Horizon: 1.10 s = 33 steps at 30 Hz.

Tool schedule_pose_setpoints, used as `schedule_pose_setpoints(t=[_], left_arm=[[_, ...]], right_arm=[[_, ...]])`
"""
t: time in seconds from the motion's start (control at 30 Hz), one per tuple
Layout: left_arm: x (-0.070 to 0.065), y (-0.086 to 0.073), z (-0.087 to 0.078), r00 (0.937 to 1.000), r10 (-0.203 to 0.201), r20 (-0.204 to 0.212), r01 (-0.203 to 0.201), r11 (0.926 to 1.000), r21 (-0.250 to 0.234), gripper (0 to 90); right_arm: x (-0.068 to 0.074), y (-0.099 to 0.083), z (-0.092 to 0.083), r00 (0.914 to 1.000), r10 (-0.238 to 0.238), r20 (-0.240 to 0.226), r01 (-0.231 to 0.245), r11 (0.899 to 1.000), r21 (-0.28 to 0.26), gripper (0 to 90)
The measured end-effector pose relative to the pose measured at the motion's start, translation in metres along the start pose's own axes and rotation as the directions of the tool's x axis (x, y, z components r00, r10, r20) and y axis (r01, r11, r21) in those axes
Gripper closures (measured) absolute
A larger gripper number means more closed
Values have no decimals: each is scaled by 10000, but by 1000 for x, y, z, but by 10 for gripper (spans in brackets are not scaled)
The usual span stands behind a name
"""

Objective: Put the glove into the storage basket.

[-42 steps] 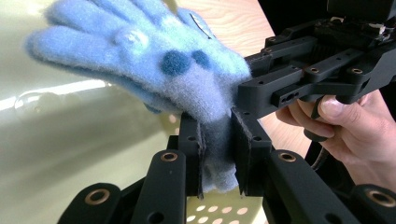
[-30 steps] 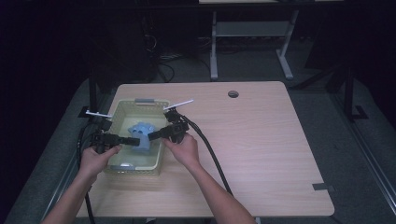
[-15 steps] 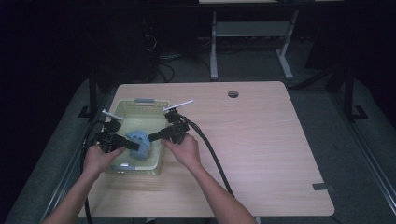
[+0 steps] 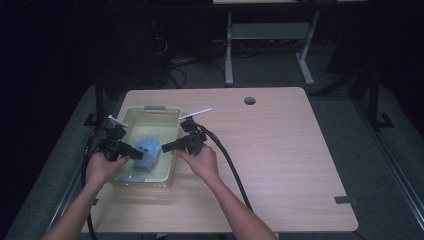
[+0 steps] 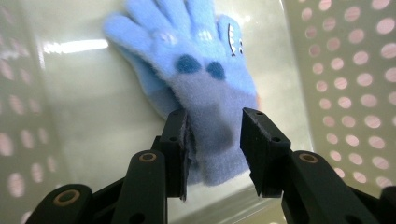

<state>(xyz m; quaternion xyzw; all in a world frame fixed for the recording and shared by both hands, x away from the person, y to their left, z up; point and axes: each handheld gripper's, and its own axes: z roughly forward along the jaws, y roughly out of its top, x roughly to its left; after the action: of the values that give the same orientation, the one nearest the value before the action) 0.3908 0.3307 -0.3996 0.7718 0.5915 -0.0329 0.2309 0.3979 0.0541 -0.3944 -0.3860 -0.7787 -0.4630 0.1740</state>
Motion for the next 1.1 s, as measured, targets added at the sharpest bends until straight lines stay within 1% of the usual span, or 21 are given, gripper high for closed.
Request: schedule_pose_setpoints(t=[0.03, 0.07, 0.1, 0.13, 0.17, 0.23, 0.4, 0.43, 0.47, 0.53, 0.57, 0.6, 0.63, 0.67, 0.77, 0.83, 0.87, 0.9, 0.93, 0.97, 1.1], left_arm=[[-1, 1, -1, 10000, -82, -41, 82, 10000, -49, 622], [-1, 1, -2, 10000, 77, -61, -77, 9999, -74, 638], [-2, 2, -2, 9998, 210, -70, -210, 9998, 34, 678], [-3, 3, -1, 9995, 279, -150, -278, 9996, 88, 692], [-4, 3, 0, 9996, 192, -207, -191, 9998, 57, 699], [-3, 5, 5, 9994, 207, -284, -201, 9995, 224, 727], [-3, 7, 15, 9976, 289, -629, -243, 9971, 716, 742], [-3, 7, 18, 9978, 248, -622, -191, 9957, 904, 735], [-2, 8, 20, 9978, 315, -579, -245, 9928, 1174, 723], [-4, 10, 21, 9980, 287, -562, -220, 9929, 1172, 704], [-5, 10, 20, 9979, 361, -531, -298, 9929, 1148, 697], [-6, 10, 19, 9984, 298, -474, -249, 9947, 1002, 684], [-6, 10, 18, 9982, 375, -473, -328, 9948, 968, 673], [-7, 10, 16, 9985, 337, -433, -299, 9958, 860, 665], [-6, 9, 10, 9996, 266, -82, -262, 9985, 473, 604], [-6, 9, 7, 9999, 129, 104, -131, 9997, 224, 579], [-5, 9, 5, 9998, 127, 174, -128, 9999, 77, 569], [-4, 8, 3, 9993, 91, 359, -87, 9999, -97, 558], [-3, 9, 2, 9990, 153, 423, -144, 9997, -210, 551], [-4, 8, 1, 9988, 82, 474, -64, 9992, -382, 546], [-3, 7, -2, 9980, 213, 597, -180, 9983, -555, 521]], right_arm=[[0, 0, -1, 10000, 2, -4, -2, 10000, 12, 682], [0, 0, -2, 10000, 32, -5, -32, 10000, 16, 682], [0, 0, -2, 10000, -22, 18, 22, 10000, -50, 682], [0, 0, -3, 10000, -36, -2, 36, 10000, -68, 681], [0, 0, -4, 10000, -44, 2, 44, 10000, -64, 681], [0, -1, -6, 10000, -52, -14, 52, 9999, -101, 681], [-1, -2, -12, 9999, -97, 51, 98, 9998, -180, 680], [-1, -2, -13, 9999, -147, 63, 148, 9996, -226, 680], [-1, -2, -14, 9999, -81, 81, 83, 9997, -221, 680], [-1, -2, -17, 9999, -117, 88, 119, 9997, -218, 680], [-1, -2, -18, 9999, -110, 85, 112, 9997, -221, 680], [-1, -3, -19, 9999, -99, 92, 101, 9997, -211, 680], [-1, -3, -19, 9999, -114, 92, 116, 9996, -252, 679], [-2, -4, -20, 9998, -125, 124, 128, 9996, -245, 678], [-3, -4, -23, 9999, -99, 115, 102, 9995, -302, 676], [-2, -5, -25, 9999, -41, 122, 45, 9994, -330, 674], [-3, -5, -27, 9999, -22, 131, 26, 9995, -321, 673], [-3, -5, -28, 9999, 33, 148, -28, 9995, -305, 669], [-4, -5, -28, 9998, -20, 189, 25, 9996, -299, 666], [-4, -5, -30, 9998, 7, 206, -1, 9996, -300, 664], [-4, -7, -33, 9997, 50, 249, -39, 9991, -412, 655]])
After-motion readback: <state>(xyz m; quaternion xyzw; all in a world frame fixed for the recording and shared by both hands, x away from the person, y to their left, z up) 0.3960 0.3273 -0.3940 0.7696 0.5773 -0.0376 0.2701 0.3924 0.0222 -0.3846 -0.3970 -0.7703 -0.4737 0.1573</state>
